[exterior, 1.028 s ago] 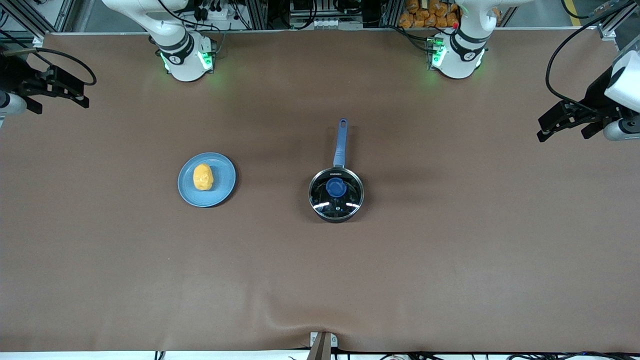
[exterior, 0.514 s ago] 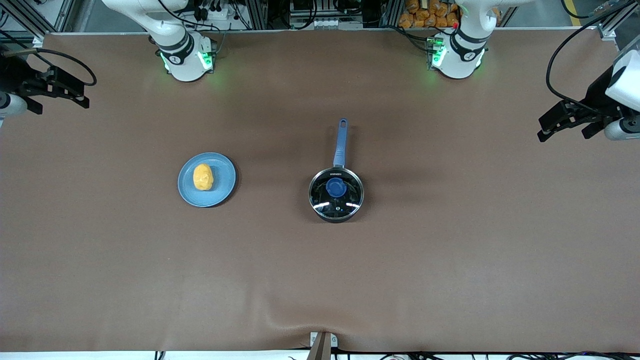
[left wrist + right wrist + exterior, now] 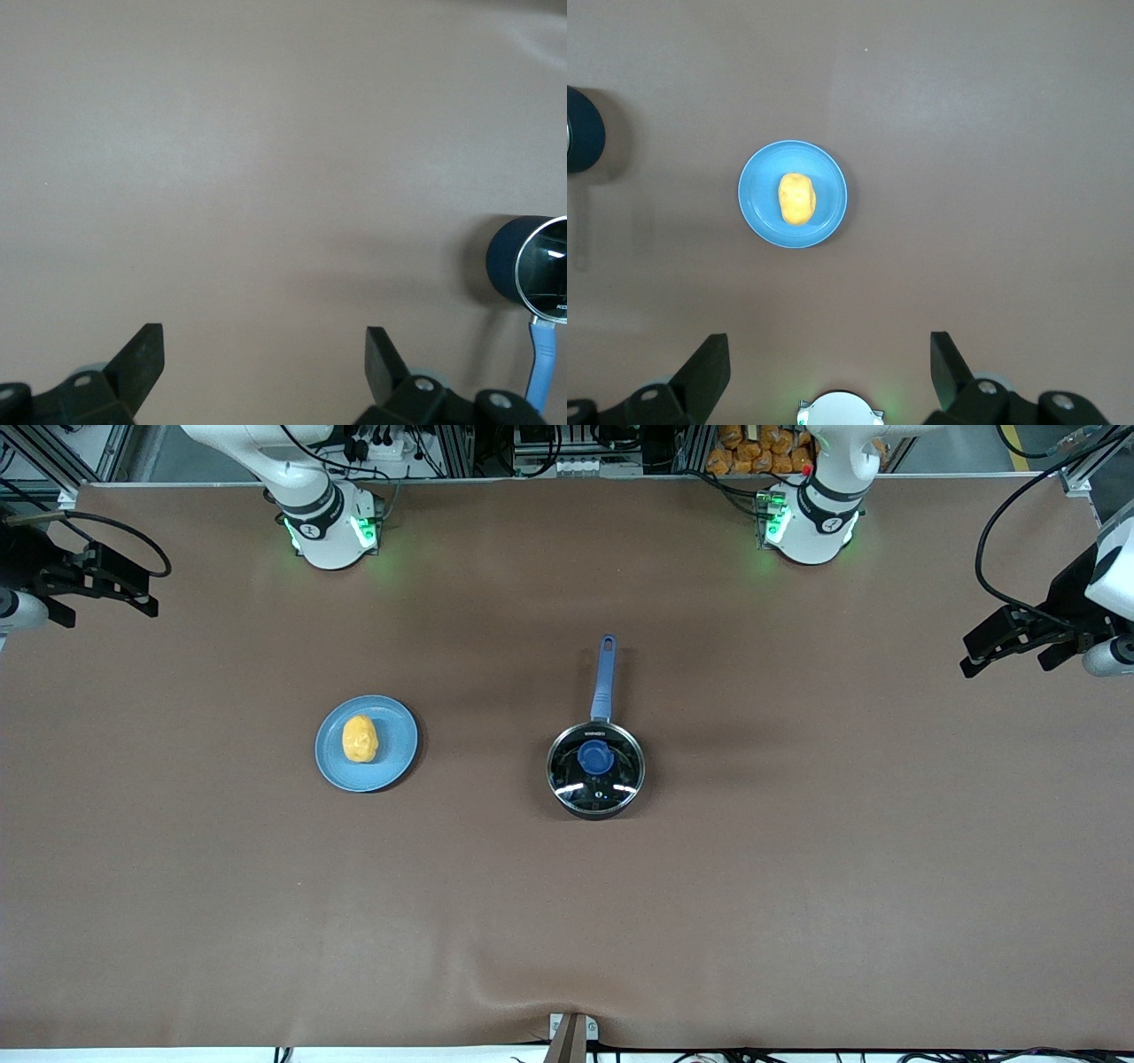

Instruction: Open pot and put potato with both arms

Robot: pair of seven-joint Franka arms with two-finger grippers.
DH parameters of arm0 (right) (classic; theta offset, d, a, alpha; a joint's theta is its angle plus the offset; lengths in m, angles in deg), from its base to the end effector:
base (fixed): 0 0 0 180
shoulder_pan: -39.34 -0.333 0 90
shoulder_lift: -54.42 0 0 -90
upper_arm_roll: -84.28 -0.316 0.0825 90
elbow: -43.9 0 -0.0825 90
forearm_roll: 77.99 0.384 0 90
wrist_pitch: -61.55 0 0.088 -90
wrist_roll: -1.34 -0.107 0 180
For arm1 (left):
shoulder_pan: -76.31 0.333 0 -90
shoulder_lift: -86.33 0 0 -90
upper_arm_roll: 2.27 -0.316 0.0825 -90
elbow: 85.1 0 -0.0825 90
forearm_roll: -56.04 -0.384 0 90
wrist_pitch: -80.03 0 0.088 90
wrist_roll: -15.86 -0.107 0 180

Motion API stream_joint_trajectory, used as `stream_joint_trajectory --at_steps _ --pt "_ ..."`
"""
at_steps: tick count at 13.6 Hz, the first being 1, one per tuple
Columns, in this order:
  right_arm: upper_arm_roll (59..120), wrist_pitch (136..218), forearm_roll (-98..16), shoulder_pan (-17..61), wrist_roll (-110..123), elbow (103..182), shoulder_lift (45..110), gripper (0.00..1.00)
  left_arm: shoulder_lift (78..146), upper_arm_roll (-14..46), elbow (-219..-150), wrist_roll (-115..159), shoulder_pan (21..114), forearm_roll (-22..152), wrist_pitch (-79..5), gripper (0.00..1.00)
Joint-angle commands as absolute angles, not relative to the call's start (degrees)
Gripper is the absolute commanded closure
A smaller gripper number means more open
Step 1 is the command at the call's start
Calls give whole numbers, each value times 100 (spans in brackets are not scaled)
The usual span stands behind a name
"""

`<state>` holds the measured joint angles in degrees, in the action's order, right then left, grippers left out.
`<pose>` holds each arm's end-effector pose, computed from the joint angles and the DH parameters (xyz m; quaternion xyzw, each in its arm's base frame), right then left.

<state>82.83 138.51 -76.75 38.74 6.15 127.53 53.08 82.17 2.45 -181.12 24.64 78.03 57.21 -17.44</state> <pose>0.5218 0.0216 0.6694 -0.9970 -0.0617 0.0462 0.0115 0.5430 -0.0320 0.6261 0.9975 0.0512 0.0478 0.0122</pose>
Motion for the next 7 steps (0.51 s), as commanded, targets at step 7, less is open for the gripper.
stream_joint_trajectory --at_steps 7 --pt "8217 13872 -7606 3996 556 12792 5266 0 8360 352 -17958 2412 7728 5780 -1665 0"
